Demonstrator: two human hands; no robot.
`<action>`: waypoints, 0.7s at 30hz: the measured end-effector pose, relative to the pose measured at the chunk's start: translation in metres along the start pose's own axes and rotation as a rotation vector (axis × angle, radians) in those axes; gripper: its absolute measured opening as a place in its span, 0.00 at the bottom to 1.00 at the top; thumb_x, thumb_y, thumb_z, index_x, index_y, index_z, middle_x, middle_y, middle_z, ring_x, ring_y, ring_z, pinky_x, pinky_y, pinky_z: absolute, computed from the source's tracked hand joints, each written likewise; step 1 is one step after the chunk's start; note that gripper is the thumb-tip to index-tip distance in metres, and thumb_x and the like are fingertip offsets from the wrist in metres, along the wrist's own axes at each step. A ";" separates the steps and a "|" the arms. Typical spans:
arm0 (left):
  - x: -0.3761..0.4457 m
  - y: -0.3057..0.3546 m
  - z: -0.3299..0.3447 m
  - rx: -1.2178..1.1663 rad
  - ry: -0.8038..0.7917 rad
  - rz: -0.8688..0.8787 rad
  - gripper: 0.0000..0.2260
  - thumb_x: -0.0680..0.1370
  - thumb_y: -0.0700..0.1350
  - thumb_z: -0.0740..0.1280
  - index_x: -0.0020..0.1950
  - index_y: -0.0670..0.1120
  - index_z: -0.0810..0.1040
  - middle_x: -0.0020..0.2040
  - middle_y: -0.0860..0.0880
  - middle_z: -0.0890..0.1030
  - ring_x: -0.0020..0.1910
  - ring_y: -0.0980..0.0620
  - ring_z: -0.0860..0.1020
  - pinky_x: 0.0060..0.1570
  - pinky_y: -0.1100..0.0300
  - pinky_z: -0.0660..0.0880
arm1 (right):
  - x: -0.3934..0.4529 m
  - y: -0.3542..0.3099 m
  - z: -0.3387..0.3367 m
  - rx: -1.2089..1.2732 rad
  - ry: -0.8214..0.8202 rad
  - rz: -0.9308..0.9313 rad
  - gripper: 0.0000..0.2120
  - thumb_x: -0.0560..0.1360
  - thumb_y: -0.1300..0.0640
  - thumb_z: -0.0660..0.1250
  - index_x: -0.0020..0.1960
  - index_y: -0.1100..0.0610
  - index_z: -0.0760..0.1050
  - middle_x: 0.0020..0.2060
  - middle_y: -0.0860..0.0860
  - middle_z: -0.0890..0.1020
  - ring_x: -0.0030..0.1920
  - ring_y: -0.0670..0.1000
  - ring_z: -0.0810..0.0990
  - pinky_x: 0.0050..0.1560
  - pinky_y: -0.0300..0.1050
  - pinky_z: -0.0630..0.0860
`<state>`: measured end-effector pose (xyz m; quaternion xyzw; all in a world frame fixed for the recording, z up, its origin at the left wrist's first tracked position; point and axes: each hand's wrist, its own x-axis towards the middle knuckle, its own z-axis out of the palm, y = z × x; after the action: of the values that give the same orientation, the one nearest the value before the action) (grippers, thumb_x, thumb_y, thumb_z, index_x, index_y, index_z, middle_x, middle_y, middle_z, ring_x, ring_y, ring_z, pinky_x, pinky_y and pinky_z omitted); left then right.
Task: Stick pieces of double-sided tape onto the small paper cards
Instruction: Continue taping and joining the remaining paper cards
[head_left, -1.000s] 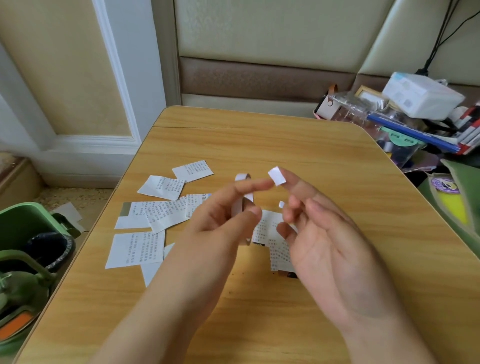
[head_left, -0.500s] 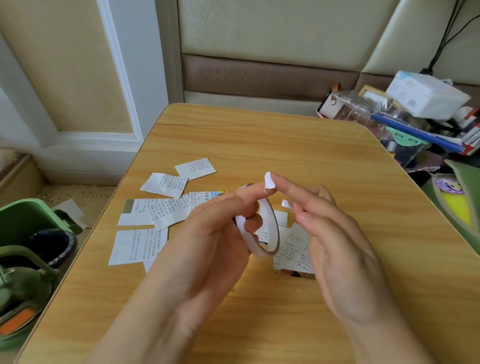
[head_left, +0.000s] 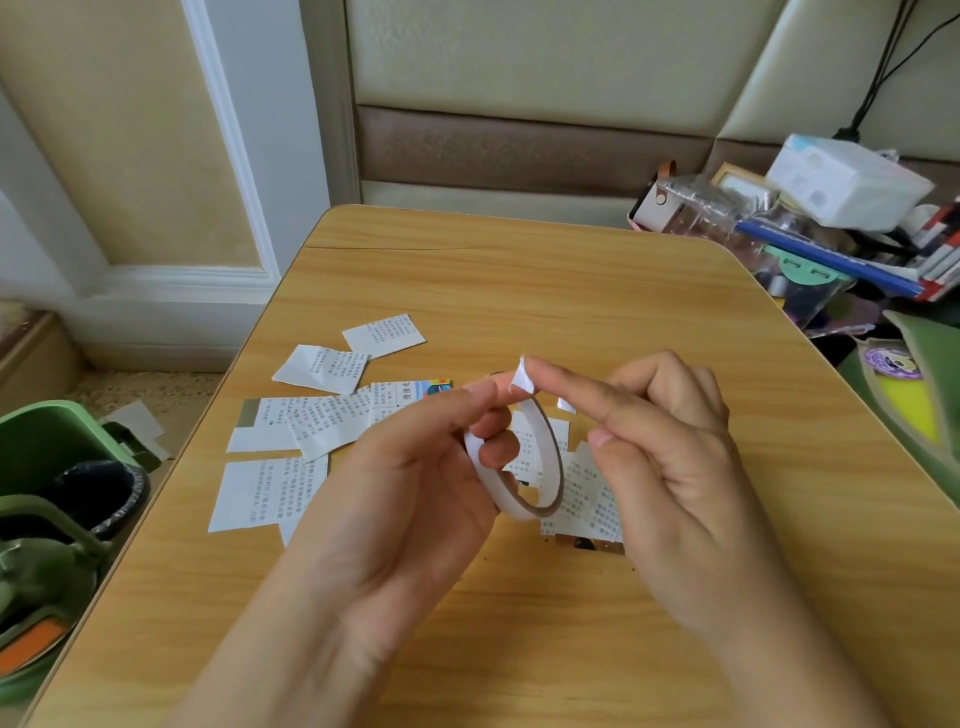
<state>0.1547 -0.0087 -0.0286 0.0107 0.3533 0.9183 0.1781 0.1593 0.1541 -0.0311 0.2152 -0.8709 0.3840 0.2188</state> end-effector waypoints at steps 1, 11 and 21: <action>0.000 0.000 -0.001 -0.001 0.001 0.001 0.16 0.56 0.45 0.79 0.41 0.42 0.84 0.34 0.51 0.71 0.31 0.55 0.69 0.40 0.59 0.64 | 0.000 0.001 0.000 -0.036 0.005 -0.012 0.25 0.75 0.59 0.54 0.65 0.34 0.70 0.42 0.42 0.69 0.51 0.46 0.68 0.59 0.43 0.62; -0.001 0.002 -0.002 -0.021 -0.002 0.006 0.16 0.57 0.45 0.79 0.41 0.41 0.84 0.35 0.50 0.71 0.32 0.56 0.70 0.40 0.60 0.66 | 0.000 0.006 -0.002 -0.296 0.038 -0.086 0.27 0.75 0.61 0.56 0.68 0.38 0.67 0.40 0.44 0.69 0.46 0.47 0.66 0.53 0.44 0.61; -0.001 0.004 -0.003 -0.096 0.005 0.030 0.15 0.57 0.45 0.78 0.40 0.40 0.83 0.35 0.50 0.70 0.31 0.55 0.70 0.43 0.59 0.62 | 0.000 0.007 0.002 -0.346 0.050 -0.100 0.29 0.73 0.62 0.56 0.69 0.38 0.65 0.41 0.44 0.69 0.46 0.47 0.67 0.54 0.45 0.62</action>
<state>0.1543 -0.0137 -0.0276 0.0053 0.3090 0.9369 0.1637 0.1549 0.1570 -0.0361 0.2076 -0.9065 0.2223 0.2929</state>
